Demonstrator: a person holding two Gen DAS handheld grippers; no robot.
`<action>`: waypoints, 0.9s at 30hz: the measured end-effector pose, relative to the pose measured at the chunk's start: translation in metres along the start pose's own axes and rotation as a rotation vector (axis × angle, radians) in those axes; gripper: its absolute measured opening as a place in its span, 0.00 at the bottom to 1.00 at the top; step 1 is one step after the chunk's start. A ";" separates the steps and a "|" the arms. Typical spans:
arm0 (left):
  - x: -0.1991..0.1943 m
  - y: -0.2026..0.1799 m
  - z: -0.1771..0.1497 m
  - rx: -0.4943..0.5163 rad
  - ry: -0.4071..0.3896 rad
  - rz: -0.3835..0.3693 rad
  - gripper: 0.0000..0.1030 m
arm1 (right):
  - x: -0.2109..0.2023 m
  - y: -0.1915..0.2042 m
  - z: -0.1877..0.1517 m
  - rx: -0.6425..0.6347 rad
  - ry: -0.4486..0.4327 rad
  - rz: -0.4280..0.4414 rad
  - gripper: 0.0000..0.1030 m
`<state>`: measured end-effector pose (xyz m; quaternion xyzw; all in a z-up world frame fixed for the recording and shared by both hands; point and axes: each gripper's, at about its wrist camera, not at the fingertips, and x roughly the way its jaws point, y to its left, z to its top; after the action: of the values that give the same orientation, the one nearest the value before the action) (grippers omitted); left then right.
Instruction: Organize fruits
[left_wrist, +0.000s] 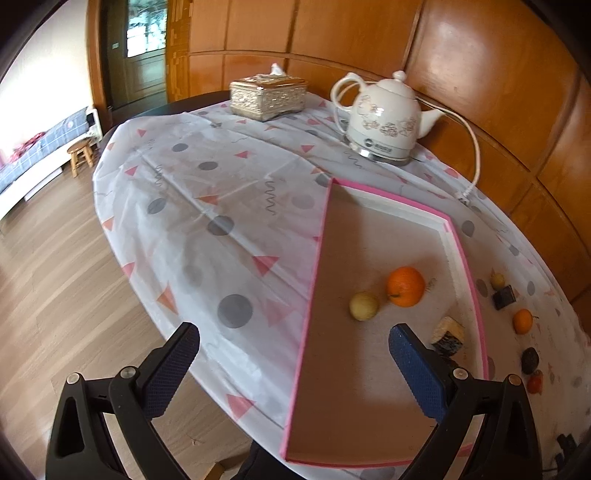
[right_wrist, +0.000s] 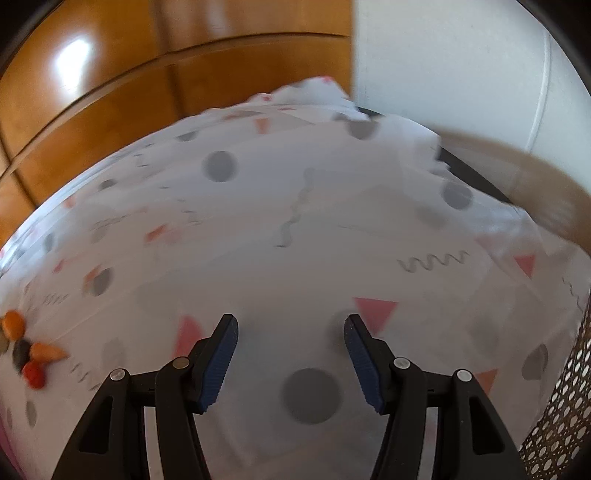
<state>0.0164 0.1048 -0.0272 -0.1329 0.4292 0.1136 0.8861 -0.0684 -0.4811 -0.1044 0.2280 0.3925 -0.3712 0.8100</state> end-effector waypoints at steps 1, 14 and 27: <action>-0.001 -0.005 0.000 0.018 -0.002 -0.011 1.00 | 0.001 -0.004 0.000 0.013 -0.005 -0.006 0.59; -0.007 -0.098 0.014 0.270 -0.050 -0.221 1.00 | 0.008 0.002 -0.003 -0.017 -0.057 -0.030 0.71; 0.043 -0.190 0.046 0.369 0.118 -0.329 0.98 | 0.008 0.005 -0.003 -0.026 -0.059 -0.024 0.76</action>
<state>0.1359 -0.0549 -0.0074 -0.0436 0.4663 -0.1204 0.8753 -0.0622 -0.4791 -0.1120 0.2019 0.3759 -0.3822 0.8197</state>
